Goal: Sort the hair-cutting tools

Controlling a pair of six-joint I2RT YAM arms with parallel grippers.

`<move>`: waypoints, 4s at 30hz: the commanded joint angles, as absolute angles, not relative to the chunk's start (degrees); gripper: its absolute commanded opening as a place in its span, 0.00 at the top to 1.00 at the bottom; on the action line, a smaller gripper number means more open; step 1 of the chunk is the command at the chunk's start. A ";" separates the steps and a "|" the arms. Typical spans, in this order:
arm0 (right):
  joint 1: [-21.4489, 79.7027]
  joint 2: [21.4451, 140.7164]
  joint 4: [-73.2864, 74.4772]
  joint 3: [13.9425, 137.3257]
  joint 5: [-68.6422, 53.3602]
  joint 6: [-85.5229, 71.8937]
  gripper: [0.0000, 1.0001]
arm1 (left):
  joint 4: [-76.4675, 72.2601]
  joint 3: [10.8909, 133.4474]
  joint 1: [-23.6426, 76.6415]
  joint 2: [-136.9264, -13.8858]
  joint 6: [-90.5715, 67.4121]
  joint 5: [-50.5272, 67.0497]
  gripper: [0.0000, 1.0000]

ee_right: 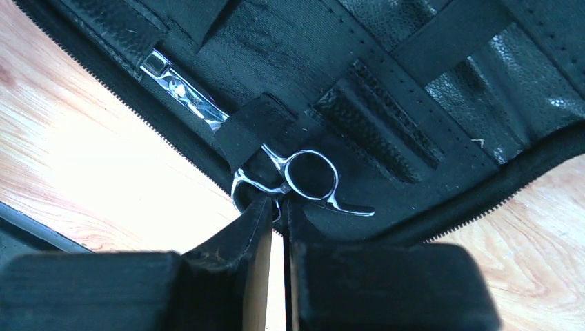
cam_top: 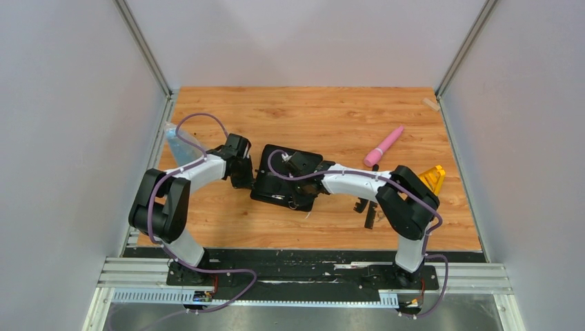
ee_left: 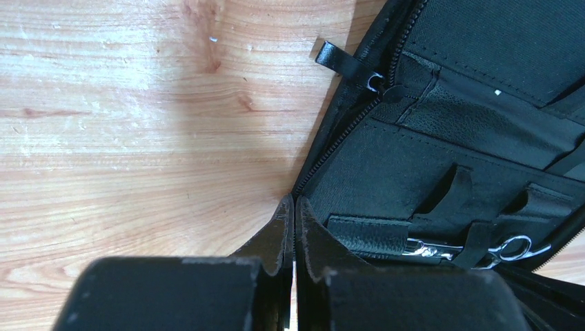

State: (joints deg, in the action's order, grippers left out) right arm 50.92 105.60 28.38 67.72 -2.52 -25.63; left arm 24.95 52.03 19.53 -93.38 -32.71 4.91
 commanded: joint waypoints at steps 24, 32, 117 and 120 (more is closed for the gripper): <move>53.54 100.41 34.01 71.57 6.36 -22.24 0.66 | 32.87 51.66 21.88 -95.48 -31.80 2.08 1.00; 53.18 104.38 31.78 71.66 3.13 -23.75 0.67 | 32.78 51.47 21.88 -95.28 -31.64 2.35 1.00; -3.08 89.87 35.96 46.25 2.56 -35.08 0.74 | 37.68 51.03 21.87 -54.73 -17.31 -16.29 0.00; -3.08 88.27 36.04 46.02 2.32 -34.77 0.85 | 36.97 50.92 21.88 -54.36 -17.44 -14.01 0.00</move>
